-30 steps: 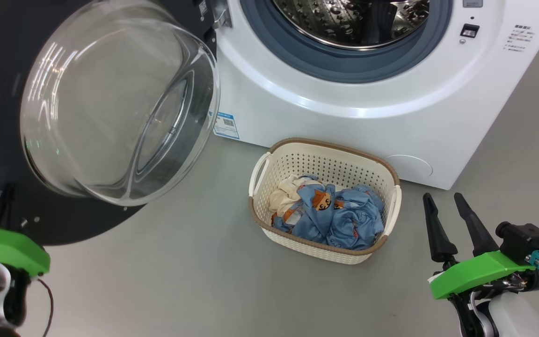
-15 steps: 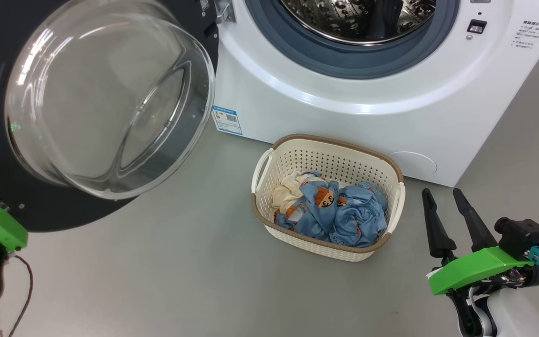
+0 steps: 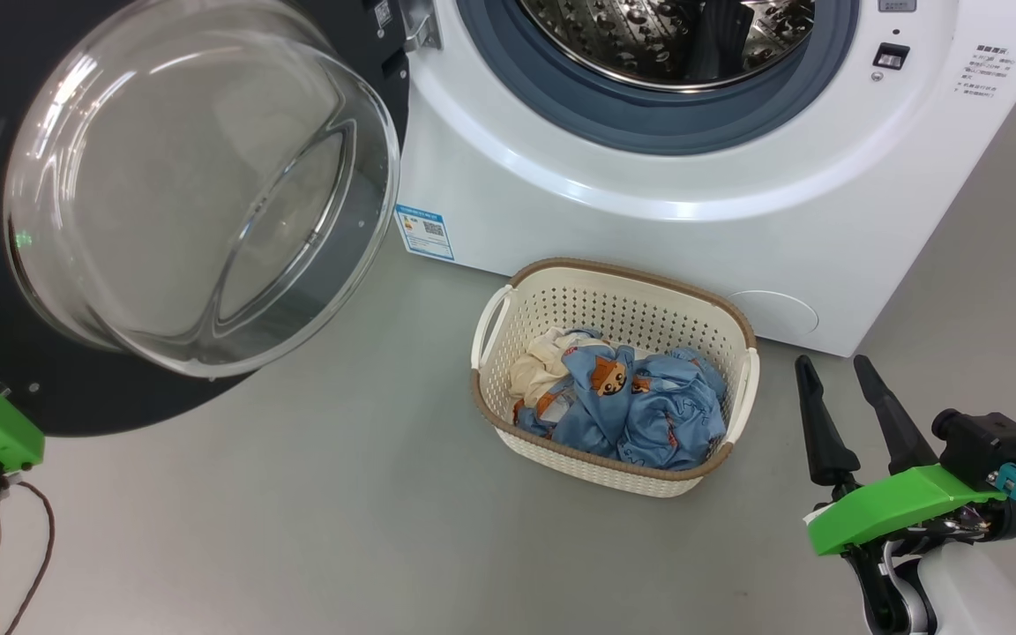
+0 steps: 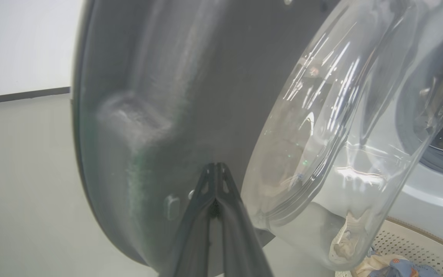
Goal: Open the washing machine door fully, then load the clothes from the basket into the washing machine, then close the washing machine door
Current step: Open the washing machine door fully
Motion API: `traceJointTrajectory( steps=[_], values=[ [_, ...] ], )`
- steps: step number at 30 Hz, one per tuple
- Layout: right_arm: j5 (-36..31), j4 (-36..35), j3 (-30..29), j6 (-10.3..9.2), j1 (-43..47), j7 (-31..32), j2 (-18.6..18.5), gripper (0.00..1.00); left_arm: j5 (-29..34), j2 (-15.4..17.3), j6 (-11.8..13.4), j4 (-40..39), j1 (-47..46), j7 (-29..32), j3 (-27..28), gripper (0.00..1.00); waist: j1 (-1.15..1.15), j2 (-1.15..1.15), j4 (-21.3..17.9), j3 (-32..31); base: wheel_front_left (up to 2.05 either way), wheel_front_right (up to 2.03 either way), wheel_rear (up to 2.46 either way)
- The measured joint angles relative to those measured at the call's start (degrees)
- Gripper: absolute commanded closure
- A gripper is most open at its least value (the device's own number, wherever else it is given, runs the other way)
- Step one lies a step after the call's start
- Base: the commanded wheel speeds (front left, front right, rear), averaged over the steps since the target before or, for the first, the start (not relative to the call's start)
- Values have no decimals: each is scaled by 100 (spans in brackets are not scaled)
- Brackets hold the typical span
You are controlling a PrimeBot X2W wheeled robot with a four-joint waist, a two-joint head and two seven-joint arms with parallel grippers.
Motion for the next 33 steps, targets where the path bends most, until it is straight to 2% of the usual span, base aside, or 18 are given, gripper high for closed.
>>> traceJointTrajectory(
  steps=[14,21,22,23,24,25,33],
  values=[
    [3,2,1,0,2,0,24,0,0,-2,-203,229,-42,-297,-194,100,0,0,-56,-128,0,0,0],
    [19,1,0,0,24,0,49,0,0,-65,-297,-46,130,-470,-327,100,0,0,-119,-276,0,0,0],
    [19,1,1,0,30,0,56,0,0,-70,-299,-90,182,-474,-350,81,0,0,-129,-301,0,0,0],
    [19,1,2,0,40,0,62,0,0,-82,-299,-137,236,-482,-365,52,0,0,-141,-327,0,0,0],
    [19,1,3,0,44,0,67,0,0,-93,-299,-192,294,-499,-382,18,0,0,-154,-354,0,0,0],
    [19,-1,4,0,44,0,73,0,0,-99,-299,-256,361,-504,-401,0,0,0,-170,-380,0,0,0],
    [19,-22,71,0,186,0,82,0,-1,-259,-247,-1035,942,-550,-472,0,0,0,-394,-555,0,0,0]
  ],
)
